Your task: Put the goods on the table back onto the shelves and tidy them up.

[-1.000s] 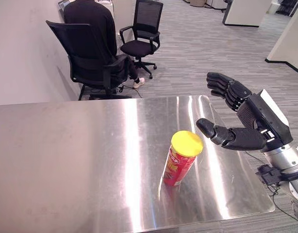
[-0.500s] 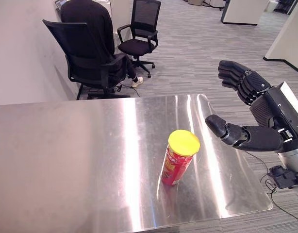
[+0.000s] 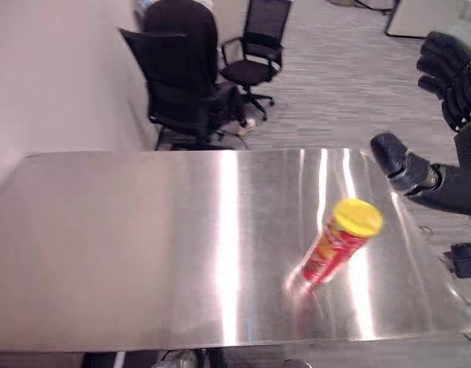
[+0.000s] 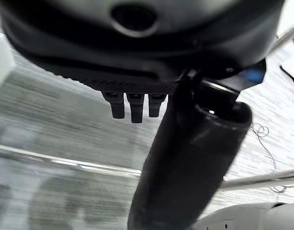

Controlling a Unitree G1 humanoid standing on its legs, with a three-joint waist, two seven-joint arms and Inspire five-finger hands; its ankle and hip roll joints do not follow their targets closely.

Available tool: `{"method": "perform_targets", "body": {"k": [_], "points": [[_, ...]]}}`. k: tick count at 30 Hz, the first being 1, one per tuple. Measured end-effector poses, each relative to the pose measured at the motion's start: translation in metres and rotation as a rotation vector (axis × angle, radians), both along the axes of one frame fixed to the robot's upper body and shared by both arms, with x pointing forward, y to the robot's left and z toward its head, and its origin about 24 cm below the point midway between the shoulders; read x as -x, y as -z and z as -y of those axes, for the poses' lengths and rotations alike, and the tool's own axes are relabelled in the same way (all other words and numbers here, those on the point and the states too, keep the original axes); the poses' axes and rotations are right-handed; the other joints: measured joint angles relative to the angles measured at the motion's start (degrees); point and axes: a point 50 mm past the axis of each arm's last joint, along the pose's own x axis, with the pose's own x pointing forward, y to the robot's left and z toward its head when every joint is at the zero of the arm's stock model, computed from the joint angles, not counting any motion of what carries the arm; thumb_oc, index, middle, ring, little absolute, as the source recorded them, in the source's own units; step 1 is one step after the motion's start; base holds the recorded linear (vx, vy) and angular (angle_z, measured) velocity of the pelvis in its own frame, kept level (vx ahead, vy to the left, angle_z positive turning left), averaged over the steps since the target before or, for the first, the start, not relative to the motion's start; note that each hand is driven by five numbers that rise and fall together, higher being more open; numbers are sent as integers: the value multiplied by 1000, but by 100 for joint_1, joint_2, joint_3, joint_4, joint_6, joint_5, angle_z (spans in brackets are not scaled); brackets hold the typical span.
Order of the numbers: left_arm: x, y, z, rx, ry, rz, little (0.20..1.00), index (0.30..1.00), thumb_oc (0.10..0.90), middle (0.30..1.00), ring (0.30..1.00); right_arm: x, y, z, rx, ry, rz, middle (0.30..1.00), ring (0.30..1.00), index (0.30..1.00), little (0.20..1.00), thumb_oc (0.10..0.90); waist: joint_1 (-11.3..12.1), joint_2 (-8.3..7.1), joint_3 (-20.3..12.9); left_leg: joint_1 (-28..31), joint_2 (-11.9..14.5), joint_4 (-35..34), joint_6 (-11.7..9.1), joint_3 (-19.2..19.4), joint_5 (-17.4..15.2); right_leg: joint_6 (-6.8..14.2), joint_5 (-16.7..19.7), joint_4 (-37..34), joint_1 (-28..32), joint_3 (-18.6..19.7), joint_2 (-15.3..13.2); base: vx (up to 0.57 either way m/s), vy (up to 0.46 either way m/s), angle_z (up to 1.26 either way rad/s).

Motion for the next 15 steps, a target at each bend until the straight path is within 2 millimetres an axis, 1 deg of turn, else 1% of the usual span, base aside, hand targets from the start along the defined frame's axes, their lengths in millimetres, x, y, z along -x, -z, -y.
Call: {"method": "perform_targets", "body": {"k": [1,2,3,4,5,7,9,10,11,12,13,14,15], "points": [[1,1,0,-9,-7,-8,900,900,800,900,900,0,1,2,2,12,2,900,900,900,900,800,-82,82,-7,2,-40,-76,-92,-19,-34,81,84,64,55,-34,-33,-286,393,56],[1,1,-1,-8,-4,-8,900,900,800,900,900,0,7,7,-43,49,3,900,900,900,900,800,-64,190,-17,76,-81,-371,-214,31,165,-11,251,302,-117,1,-85,-200,220,22],[4,2,-1,-3,-3,-13,900,900,800,900,900,-1,9,10,-56,70,-6,900,900,900,900,800,2,191,-19,207,-171,-573,-144,48,264,13,253,411,-167,19,-169,-140,157,0],[9,4,-2,-3,-4,-27,900,900,800,900,900,-2,10,12,-52,84,-13,900,900,900,900,800,8,219,-21,326,-261,-736,-139,37,262,45,245,376,-117,15,-205,-193,196,-18],[11,5,-6,-9,-18,-32,900,900,800,900,900,-3,10,13,-55,101,-7,900,900,900,900,800,7,226,-26,381,-345,-870,-117,74,240,105,234,344,-127,37,-233,-146,150,-15],[15,6,-13,-21,-32,-44,900,900,800,900,900,-3,12,13,-59,120,1,900,900,900,900,800,9,163,10,380,-495,-894,-83,109,193,249,326,178,-146,164,-314,-163,161,-25],[22,8,-21,-53,-19,-61,900,900,800,900,900,-3,11,12,-36,138,14,900,900,900,900,800,5,74,40,402,-630,-895,-35,269,161,391,448,-40,-162,194,-384,-80,54,-45],[25,9,-25,-69,-8,-69,900,900,800,900,900,-3,11,12,-34,145,17,900,900,900,900,800,-1,56,55,425,-663,-897,-10,374,144,417,555,-162,-118,192,-392,-169,45,-45],[27,10,-26,-70,-6,-78,900,900,800,900,900,-3,12,13,-39,156,21,900,900,900,900,800,-18,18,80,462,-680,-895,-5,379,139,431,614,-264,-54,191,-388,-167,39,-26],[26,10,-27,-75,4,-78,900,900,800,900,900,-2,11,14,-49,173,35,900,900,900,900,800,-85,-59,122,456,-702,-896,7,383,133,431,732,-345,-20,203,-382,-291,87,-7],[22,8,-28,-78,11,-66,900,900,800,900,900,-1,10,16,-57,184,46,900,900,900,900,800,-111,-74,163,426,-693,-900,15,361,127,470,809,-350,-53,265,-375,-355,120,-11],[16,5,-26,-78,34,-48,900,900,800,900,900,-1,12,16,-78,185,48,900,900,900,900,800,-125,-161,232,318,-751,-784,38,445,140,475,1116,-511,-106,350,-337,-429,141,-32],[11,2,-21,-63,48,-27,900,900,800,900,900,-2,9,14,-81,174,67,900,900,900,900,800,-82,-73,284,179,-650,-805,151,564,150,709,1564,-855,-129,499,-229,-311,86,-50]]}}
